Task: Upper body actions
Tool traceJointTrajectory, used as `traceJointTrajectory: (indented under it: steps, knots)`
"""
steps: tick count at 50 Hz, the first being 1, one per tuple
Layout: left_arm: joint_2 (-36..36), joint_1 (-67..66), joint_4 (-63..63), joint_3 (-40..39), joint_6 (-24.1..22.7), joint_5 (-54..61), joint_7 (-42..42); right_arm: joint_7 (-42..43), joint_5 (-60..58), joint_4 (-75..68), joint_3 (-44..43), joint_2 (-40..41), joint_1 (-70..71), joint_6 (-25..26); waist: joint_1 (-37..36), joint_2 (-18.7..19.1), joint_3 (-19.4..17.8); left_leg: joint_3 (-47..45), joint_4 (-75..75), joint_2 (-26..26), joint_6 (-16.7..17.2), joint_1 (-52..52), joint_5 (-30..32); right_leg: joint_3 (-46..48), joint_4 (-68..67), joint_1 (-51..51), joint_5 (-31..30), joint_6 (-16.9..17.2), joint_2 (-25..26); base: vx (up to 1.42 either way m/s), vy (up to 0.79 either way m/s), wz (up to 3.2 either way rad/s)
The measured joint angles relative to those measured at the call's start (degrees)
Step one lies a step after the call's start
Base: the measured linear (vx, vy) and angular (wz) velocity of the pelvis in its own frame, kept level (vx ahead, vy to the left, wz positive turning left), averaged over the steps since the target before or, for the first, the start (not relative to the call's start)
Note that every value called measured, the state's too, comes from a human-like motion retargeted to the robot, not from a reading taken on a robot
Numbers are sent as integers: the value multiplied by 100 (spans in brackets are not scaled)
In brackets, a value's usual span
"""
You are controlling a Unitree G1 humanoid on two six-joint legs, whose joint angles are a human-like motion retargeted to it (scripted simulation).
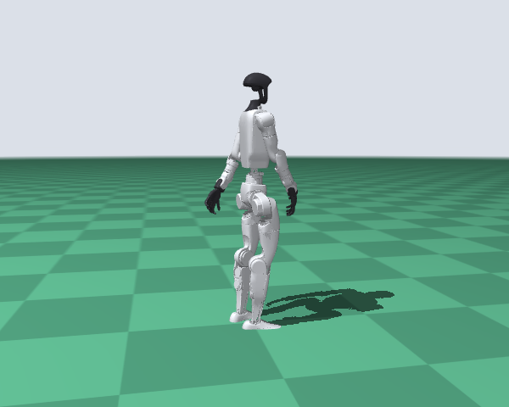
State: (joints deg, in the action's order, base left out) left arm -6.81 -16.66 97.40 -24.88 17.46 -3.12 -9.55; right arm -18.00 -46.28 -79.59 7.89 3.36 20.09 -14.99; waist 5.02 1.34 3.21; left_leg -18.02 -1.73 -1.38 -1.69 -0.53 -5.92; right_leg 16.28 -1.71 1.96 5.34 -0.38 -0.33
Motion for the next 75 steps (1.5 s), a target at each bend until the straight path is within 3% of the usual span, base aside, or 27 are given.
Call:
traceJointTrajectory:
  steps: [5, 10, 15, 19, 24, 28, 31, 35, 38, 40, 45, 50, 56, 62, 67, 75]
  knots:
    - [132, 1747, -219, 612, -323, -344, -137, 1768, -548, -1576, -579, -790, -1099, 707, -104, -66, 49, 118, -25, -66, -46, 21, 13, 210, 37, -151, 66, 48, -76, 1, 4, 29]
    - [517, 3044, -1205, 984, -705, -420, -196, 2280, -175, -1781, -1398, -1542, -2609, 1981, -54, -67, 118, 213, -54, -96, -54, 61, -20, 354, 53, -200, 100, 91, -121, 0, 0, 0]
    - [652, 4006, -2166, 1240, -1193, -608, 80, 2659, 320, -1781, -2091, -2069, -3626, 1917, 26, -12, 180, 117, -113, -57, -3, 88, -91, 342, 48, -160, 91, 91, -135, 1, 3, -26]
    - [666, 4349, -2551, 1341, -1322, -614, 492, 3002, 775, -1781, -2240, -2223, -3956, 2126, 4, -3, 191, 25, -111, -36, 17, 71, -109, 346, 40, -131, 67, 81, -143, -1, 1, -21]
    - [837, 4107, -2444, 1223, -1430, -317, 255, 2787, 1223, -1781, -2011, -1973, -3594, 2140, -88, 26, 204, 16, -96, -32, 15, 81, -96, 350, 38, -105, 52, 74, -141, 0, 0, 0]
    - [780, 3418, -1837, 1106, -1368, -284, 15, 2310, 1138, -1781, -1284, -1545, -2716, 2145, -130, 44, 208, 114, -36, -72, -29, 53, -47, 316, 21, -108, 69, 62, -120, 1, 0, 21]
    - [605, 2680, -1115, 893, -1169, -490, 22, 1665, 781, -1781, -638, -1101, -1756, 1962, -153, 64, 226, 117, 17, -81, -45, -10, -36, 209, 1, -88, 61, 45, -81, 0, 0, 0]
    - [259, 1646, -27, 484, -601, -759, 128, 575, 258, -1462, -214, -354, -426, 1303, -162, 118, 164, -27, 60, -45, -36, -127, -61, -16, -29, -52, 23, 21, -5, -1, -4, -32]
    - [75, 499, 0, 401, 73, -935, -90, -187, 371, -559, -11, 191, 153, 796, -139, 135, 86, -144, 87, -9, -12, -205, -89, -152, -43, -21, -7, 4, 47, 1, -5, -35]
    - [27, -193, 0, 290, 184, -1124, -224, -585, 574, -99, 37, 474, 477, 408, -124, 150, 89, -208, 96, 20, 5, -219, -105, -229, -54, 21, -24, 5, 74, 3, -3, -28]
    - [-32, -1259, 0, -222, -62, -1653, -403, -653, 803, 640, 361, 668, 873, -341, -142, 169, 113, -269, 99, 65, 36, -189, -118, -314, -68, 100, -36, 13, 102, 1, 0, -8]
    - [-70, -1176, 0, -171, 232, -964, -173, -122, 277, 515, 516, 474, 536, -484, -47, 104, 109, -145, 86, 45, 25, -144, -82, -232, -63, 60, 5, 24, 80, 1, -2, 22]
    - [-91, 741, 0, 681, 245, -499, -172, 600, -190, -962, -9, -183, -517, 479, -60, 41, 88, 55, 32, -23, -13, -85, -20, 56, 0, -105, 46, 23, 8, -1, 1, 40]
    - [294, 3156, -675, 816, -445, -855, -226, 1190, 164, -1781, -943, -1126, -1996, 2150, -269, -127, 97, 132, -10, -50, -14, 35, 15, 295, 35, -142, 58, 63, -93, -2, 0, 14]
    - [628, 4402, -1751, 914, -1150, -715, 12, 1969, 571, -1781, -1641, -1710, -3103, 2160, -172, -129, 100, 125, -53, -38, 15, 120, -10, 356, 58, -85, 32, 44, -117, -1, 1, -8]
    - [690, 4877, -2520, 876, -1653, -902, 631, 2661, 1254, -1781, -2006, -2203, -3697, 2329, -192, -21, 178, -173, -31, 16, 53, 109, -77, 283, 41, 66, -50, 22, -106, -2, 3, -32]
